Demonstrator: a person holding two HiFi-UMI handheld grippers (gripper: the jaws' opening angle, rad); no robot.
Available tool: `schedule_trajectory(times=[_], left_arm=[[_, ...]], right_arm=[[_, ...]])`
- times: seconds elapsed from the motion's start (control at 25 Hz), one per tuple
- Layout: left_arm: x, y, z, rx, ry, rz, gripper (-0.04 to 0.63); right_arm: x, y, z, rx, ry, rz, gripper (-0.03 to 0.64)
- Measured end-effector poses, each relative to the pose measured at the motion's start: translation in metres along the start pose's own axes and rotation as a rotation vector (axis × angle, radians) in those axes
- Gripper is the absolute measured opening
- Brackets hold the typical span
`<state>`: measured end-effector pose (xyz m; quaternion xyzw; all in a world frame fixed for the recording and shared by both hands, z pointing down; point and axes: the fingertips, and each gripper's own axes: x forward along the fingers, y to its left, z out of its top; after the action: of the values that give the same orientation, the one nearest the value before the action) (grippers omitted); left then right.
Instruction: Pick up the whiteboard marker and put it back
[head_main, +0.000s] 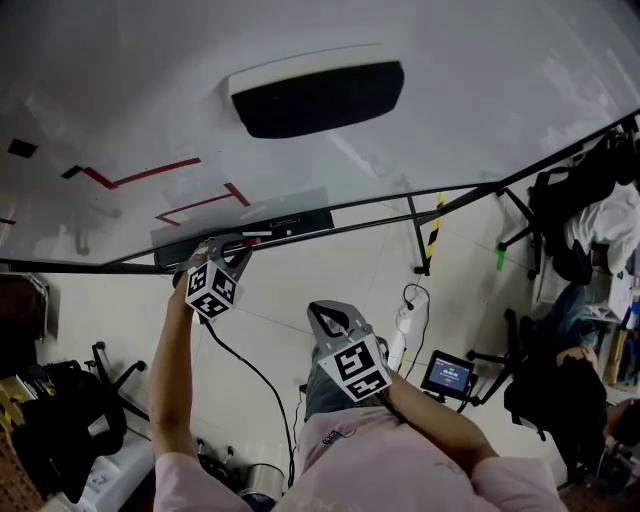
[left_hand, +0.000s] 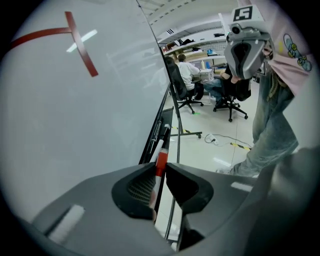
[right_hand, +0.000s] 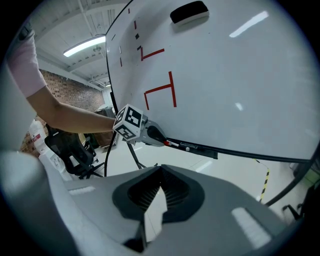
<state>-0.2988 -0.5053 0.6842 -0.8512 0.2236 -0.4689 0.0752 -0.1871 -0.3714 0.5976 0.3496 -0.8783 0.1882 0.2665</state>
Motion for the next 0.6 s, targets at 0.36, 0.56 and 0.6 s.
schedule_trajectory(times=[0.36, 0.56, 0.6], left_arm=[[-0.01, 0.013, 0.009, -0.136, -0.094, 0.037, 0.069], [-0.021, 0.02, 0.018, -0.132, -0.135, 0.138, 0.067], [-0.024, 0.022, 0.02, -0.131, -0.141, 0.156, 0.067]], right_arm=[[0.001, 0.0, -0.001, -0.004, -0.003, 0.006, 0.003], [-0.005, -0.007, 0.0, 0.001, -0.014, -0.016, 0.003], [-0.007, -0.008, 0.0, 0.001, -0.017, -0.019, 0.003]])
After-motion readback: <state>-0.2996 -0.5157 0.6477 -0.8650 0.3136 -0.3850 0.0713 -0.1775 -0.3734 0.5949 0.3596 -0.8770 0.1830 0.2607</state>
